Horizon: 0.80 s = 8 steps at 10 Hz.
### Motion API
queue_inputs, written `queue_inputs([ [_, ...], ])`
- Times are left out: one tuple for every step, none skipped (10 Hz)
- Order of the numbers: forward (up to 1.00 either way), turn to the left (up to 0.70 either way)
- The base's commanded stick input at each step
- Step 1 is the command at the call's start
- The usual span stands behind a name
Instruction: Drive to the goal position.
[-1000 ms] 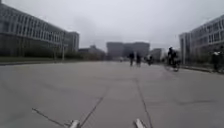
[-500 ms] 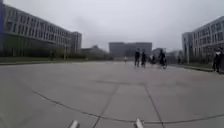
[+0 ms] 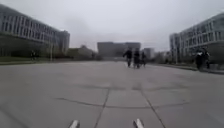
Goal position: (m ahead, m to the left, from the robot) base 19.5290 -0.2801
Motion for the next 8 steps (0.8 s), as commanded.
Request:
queue_inputs([
  [1.0, 0.0],
  [1.0, 0.0],
  [1.0, 0.0],
  [1.0, 0.0],
  [1.0, 0.0],
  [1.0, -0.02],
  [1.0, -0.04],
  [1.0, -0.04],
])
